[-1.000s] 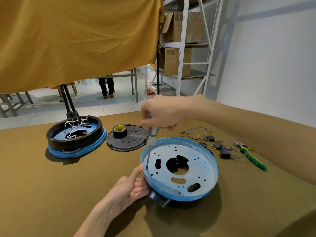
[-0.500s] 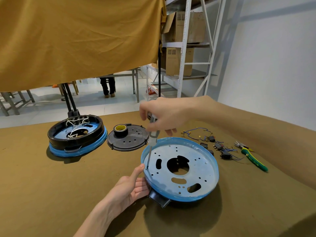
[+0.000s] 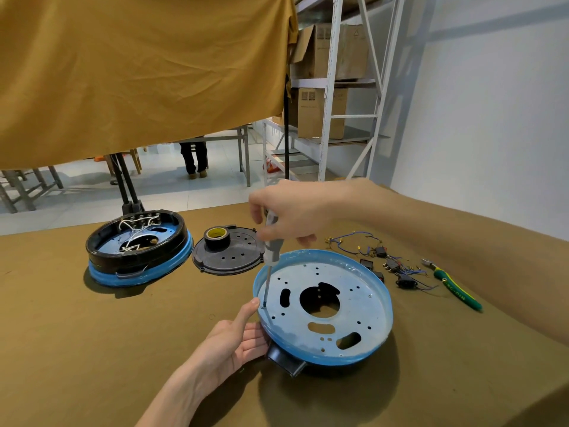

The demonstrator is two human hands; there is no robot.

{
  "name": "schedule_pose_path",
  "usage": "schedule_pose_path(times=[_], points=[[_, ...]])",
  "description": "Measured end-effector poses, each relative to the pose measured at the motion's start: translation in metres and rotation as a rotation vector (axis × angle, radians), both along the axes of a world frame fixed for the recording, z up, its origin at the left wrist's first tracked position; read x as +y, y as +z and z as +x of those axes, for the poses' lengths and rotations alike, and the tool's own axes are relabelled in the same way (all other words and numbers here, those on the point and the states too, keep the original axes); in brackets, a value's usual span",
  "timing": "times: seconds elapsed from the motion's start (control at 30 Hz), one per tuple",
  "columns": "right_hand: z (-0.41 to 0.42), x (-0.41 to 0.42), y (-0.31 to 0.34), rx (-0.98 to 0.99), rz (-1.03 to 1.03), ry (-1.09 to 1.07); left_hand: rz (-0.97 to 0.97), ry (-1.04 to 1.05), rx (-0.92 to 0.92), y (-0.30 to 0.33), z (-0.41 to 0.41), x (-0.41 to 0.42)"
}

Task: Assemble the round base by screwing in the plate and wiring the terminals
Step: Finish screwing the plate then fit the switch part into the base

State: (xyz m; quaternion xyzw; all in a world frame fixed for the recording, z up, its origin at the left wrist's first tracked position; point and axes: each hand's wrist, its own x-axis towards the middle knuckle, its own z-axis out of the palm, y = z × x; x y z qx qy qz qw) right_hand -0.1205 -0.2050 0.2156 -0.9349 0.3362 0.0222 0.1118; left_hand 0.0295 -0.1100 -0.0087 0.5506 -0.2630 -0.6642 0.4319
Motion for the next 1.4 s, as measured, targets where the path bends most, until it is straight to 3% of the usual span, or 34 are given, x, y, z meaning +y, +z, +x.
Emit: schedule_pose_path(times=[0.07,0.2,0.33,0.47,0.6,0.73,0.87,1.0,1.13,1.27,1.4], points=[[0.004,0.0,-0.003,0.012,-0.066,-0.03,0.008,0.004,-0.005,0.001,-0.001,0.0],[0.001,0.0,0.005,0.006,0.073,0.007,0.004,-0.003,-0.002,0.002,-0.001,0.001],[0.004,0.001,-0.001,0.075,-0.07,-0.049,0.0,-0.006,0.01,0.004,-0.001,0.002],[-0.004,0.001,0.009,0.035,0.105,-0.01,0.004,0.009,0.002,0.005,-0.002,0.003],[0.001,0.001,0.001,0.04,-0.08,-0.048,-0.008,0.025,0.004,0.006,-0.003,0.005],[-0.004,-0.003,0.009,0.081,0.056,-0.004,-0.019,0.015,0.007,0.004,-0.002,0.006],[0.001,-0.004,-0.004,0.035,-0.14,-0.038,-0.015,0.005,0.023,0.004,-0.001,0.005],[-0.005,-0.003,0.007,0.035,0.068,0.026,-0.017,0.005,0.019,0.003,-0.001,0.004],[0.004,0.001,-0.001,0.019,-0.147,0.007,-0.017,0.006,0.036,0.004,-0.001,0.004],[0.006,0.0,0.01,0.045,0.03,0.027,-0.01,0.015,0.024,0.003,-0.001,0.004],[0.013,0.002,0.002,0.027,-0.12,0.028,-0.021,0.014,0.036,0.003,-0.001,0.003]])
